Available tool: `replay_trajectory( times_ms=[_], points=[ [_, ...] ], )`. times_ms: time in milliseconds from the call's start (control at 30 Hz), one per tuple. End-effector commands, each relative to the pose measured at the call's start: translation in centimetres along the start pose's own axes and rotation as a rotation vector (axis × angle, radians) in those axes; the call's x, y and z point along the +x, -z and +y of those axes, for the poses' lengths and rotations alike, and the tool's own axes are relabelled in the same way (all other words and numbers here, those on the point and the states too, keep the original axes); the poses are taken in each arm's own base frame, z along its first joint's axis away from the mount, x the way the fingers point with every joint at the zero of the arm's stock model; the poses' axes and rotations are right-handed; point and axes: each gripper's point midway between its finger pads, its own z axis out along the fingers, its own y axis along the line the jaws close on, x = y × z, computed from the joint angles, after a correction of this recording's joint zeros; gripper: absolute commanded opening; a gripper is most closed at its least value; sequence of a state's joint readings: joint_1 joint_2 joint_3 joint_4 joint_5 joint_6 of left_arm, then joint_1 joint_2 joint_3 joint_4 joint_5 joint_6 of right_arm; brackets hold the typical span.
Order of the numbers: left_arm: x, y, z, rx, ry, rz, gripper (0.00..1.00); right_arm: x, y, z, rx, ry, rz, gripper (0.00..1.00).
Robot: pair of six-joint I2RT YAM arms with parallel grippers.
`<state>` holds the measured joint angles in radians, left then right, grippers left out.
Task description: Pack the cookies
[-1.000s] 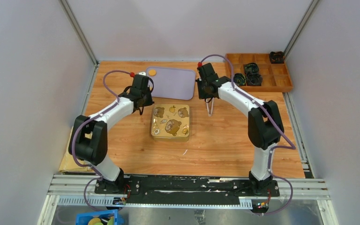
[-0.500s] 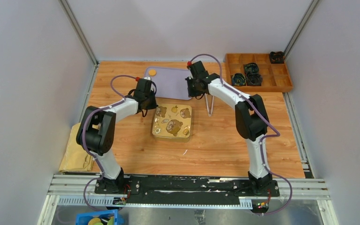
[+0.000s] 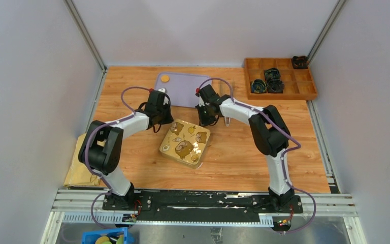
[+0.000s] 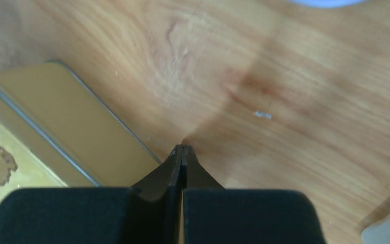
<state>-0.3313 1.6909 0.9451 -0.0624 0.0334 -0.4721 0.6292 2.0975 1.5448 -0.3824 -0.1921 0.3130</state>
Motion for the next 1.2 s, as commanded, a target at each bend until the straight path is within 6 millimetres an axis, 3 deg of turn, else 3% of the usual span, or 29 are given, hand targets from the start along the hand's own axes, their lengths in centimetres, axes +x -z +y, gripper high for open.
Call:
replay_trajectory(
  times_ms=[0,167,300,467,567,700,900,1033,1167],
  points=[
    [1.1,2.0,-2.2,0.054,-0.011,0.005,0.04,0.6,2.2,1.4,-0.031,0.000,-0.009,0.00],
    [3.1,3.6,-2.9,0.037,-0.042,0.028,0.03,0.7,3.0,1.1,-0.008,0.008,-0.021,0.00],
    [2.5,5.3,-0.2,-0.100,-0.063,-0.024,0.02,-1.2,4.7,-2.1,0.195,-0.006,-0.124,0.00],
    [2.3,6.8,1.2,-0.171,-0.081,-0.043,0.02,-5.9,10.6,-4.7,0.419,-0.012,-0.296,0.00],
    [2.8,7.2,1.6,-0.180,-0.076,-0.039,0.02,-6.2,15.0,-4.8,0.474,-0.012,-0.346,0.00],
    [3.7,7.6,1.8,-0.165,-0.079,-0.027,0.02,-2.7,18.7,-3.2,0.457,0.007,-0.294,0.00],
    [6.3,7.1,0.7,-0.071,-0.048,0.027,0.00,5.3,18.6,0.0,0.340,0.004,-0.209,0.00],
    [8.3,7.4,0.2,-0.048,-0.043,0.058,0.00,9.1,18.4,0.2,0.329,-0.016,-0.164,0.00],
    [10.1,8.1,-0.8,-0.009,-0.048,0.070,0.00,11.0,17.4,0.1,0.310,-0.034,-0.134,0.00]
  ],
)
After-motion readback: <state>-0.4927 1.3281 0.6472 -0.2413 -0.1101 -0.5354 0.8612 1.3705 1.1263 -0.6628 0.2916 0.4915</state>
